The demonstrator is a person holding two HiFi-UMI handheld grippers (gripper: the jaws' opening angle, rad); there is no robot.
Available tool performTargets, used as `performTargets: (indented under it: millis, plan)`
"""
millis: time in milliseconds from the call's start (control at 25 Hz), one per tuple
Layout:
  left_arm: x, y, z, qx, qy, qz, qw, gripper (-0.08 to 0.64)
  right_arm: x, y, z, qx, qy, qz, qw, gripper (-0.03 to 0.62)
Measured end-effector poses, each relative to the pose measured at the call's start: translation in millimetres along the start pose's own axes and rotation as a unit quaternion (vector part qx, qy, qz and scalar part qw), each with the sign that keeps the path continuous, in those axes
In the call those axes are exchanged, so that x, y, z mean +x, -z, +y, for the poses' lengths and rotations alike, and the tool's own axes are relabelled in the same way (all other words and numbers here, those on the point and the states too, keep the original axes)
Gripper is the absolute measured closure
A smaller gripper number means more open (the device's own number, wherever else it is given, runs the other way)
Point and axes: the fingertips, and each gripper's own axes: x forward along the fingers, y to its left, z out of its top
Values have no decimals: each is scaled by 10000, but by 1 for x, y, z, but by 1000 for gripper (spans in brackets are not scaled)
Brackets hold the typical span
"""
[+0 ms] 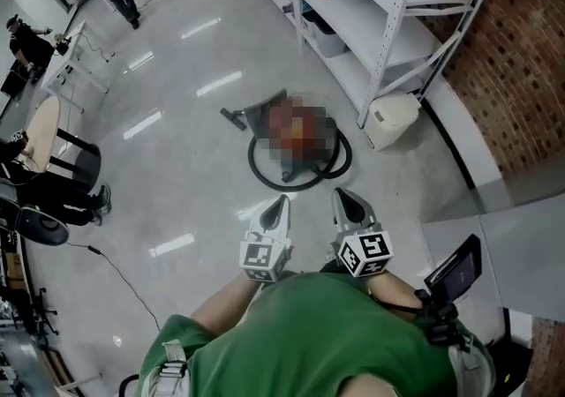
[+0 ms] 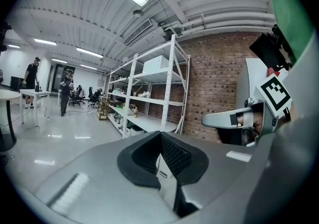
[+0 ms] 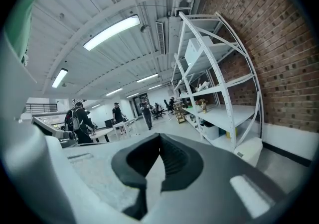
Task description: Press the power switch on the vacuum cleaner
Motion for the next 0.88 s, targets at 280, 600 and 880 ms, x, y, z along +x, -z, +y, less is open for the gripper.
performTargets:
  millis: [280, 600, 880]
  plan:
    - [51, -2, -34, 30, -148, 82, 9999, 552, 3, -13, -63, 130, -96, 40, 9999, 589]
    - [91, -1, -58, 129, -259, 197, 9994, 552, 6, -19, -115, 278, -117, 12, 9995, 589]
    - [112, -5, -62, 133, -301, 161, 9993, 552, 11, -22, -133, 299, -91, 7, 9995, 589]
